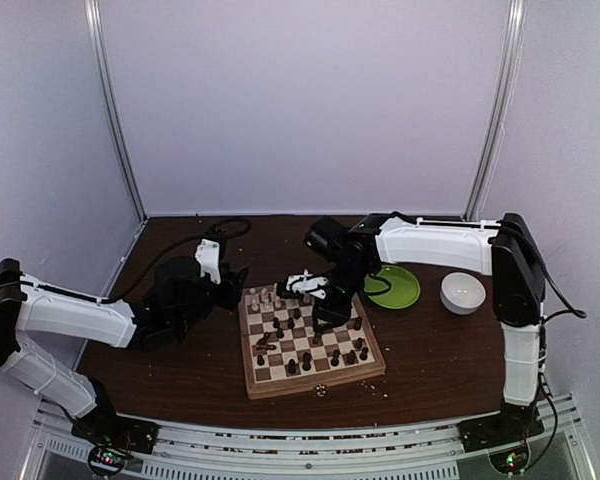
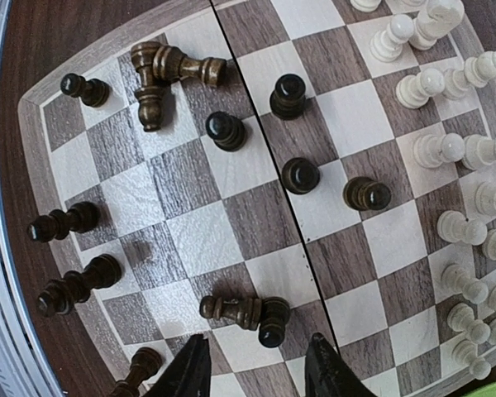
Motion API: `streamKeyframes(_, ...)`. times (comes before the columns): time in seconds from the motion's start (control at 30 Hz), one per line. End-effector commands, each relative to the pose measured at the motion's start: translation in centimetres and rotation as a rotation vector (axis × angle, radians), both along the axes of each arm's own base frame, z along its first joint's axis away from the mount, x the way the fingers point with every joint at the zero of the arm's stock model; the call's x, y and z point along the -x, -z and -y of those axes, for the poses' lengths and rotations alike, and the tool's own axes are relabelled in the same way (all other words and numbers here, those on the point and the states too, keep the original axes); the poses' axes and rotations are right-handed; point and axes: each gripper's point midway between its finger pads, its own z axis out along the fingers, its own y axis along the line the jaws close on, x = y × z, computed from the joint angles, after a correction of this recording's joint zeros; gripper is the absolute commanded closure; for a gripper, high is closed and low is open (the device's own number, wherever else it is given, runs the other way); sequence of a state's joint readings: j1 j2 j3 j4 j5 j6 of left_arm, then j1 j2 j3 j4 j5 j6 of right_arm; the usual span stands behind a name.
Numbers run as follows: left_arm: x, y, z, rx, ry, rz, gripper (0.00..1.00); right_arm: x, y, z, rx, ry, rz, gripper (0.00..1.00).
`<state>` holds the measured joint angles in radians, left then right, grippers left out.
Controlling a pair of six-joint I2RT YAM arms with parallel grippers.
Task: Set up the chess pieces on the board
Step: Pick up the pawn from the chessboard.
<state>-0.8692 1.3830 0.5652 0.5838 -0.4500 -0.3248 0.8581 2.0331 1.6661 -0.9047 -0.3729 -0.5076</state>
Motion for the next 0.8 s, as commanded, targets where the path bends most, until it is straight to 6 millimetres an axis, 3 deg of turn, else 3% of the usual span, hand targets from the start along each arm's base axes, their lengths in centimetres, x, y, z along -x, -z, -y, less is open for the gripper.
streamKeyframes(0.0, -0.5, -2.6, 0.4, 0.082, 0.0, 0.067, 0.58, -0.7, 0.5, -0.2, 0.03, 0.026, 0.001, 0.62)
streamKeyframes(0.37, -0.7, -2.3, 1.2, 0.077, 0.023, 0.056, 0.58, -0.7, 1.9, -0.4, 0.058, 0.039, -0.026, 0.72)
streamKeyframes(0.77, -0.8, -2.0, 2.1, 0.06, 0.056, 0.042, 0.57, -0.6, 1.8, -0.3, 0.057, 0.05, -0.041, 0.88)
